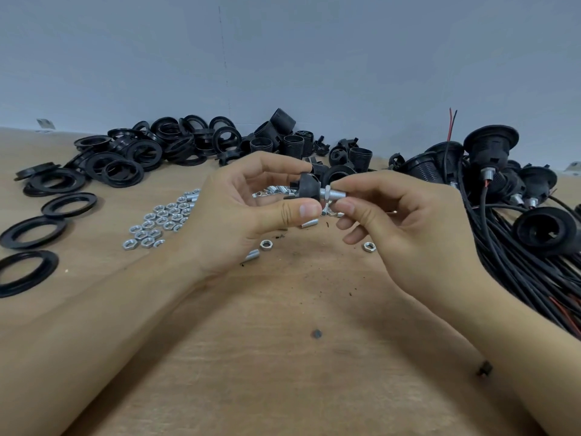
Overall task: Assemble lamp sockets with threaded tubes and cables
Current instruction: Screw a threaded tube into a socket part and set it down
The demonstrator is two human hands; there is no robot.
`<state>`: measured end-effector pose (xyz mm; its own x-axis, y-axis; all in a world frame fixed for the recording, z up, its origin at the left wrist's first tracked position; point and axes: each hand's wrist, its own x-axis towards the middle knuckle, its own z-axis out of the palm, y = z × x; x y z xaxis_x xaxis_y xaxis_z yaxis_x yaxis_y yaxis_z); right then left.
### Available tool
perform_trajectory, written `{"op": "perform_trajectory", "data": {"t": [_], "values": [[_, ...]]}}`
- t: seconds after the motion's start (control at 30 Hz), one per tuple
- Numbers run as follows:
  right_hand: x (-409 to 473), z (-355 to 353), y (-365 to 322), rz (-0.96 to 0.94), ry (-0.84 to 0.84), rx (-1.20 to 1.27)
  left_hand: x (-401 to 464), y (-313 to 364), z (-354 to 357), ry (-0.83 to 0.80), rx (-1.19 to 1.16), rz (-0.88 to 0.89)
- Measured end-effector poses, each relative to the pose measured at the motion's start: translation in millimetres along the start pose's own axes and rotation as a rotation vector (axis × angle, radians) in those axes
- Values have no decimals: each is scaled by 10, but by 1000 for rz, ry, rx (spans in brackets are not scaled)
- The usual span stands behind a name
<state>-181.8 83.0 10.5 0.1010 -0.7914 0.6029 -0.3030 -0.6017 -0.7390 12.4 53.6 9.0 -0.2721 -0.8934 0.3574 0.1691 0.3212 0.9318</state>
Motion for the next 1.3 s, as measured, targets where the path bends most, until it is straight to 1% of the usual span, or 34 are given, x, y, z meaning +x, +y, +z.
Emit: {"op": "perform_trajectory", "data": {"t": [0.2, 0.43, 0.57, 0.63, 0.7, 0.77, 0.83, 1.0, 1.07, 1.17, 1.23, 1.3], "values": [[-2, -36, 26, -28, -69, -58, -3, 18, -32, -28, 24, 36], [24, -101, 24, -319, -84, -374, -29, 52, -32, -56, 24, -37], [55, -124, 23, -477, -72, -491, -32, 46, -18, -25, 71, -56], [54, -122, 13, -517, -76, -534, -24, 43, -11, -25, 91, -59], [40, -115, 2, -451, -86, -493, -21, 32, -22, -30, 87, -58], [28, -112, -8, -302, -80, -360, -18, 11, -38, -42, 41, -60], [24, -106, -7, -204, -75, -275, -16, -6, -33, -63, -14, -58], [8, -81, -6, -117, -130, -217, -10, -23, -49, -91, -55, -30], [11, -86, -10, -181, -141, -312, -8, 4, -57, -95, -22, -22], [36, -103, -12, -374, -144, -554, -16, 26, -56, -55, 65, -39], [47, -126, -19, -443, -148, -629, -19, 22, -56, -40, 85, -51], [44, -143, -25, -458, -165, -652, -17, 20, -59, -42, 88, -43]]}}
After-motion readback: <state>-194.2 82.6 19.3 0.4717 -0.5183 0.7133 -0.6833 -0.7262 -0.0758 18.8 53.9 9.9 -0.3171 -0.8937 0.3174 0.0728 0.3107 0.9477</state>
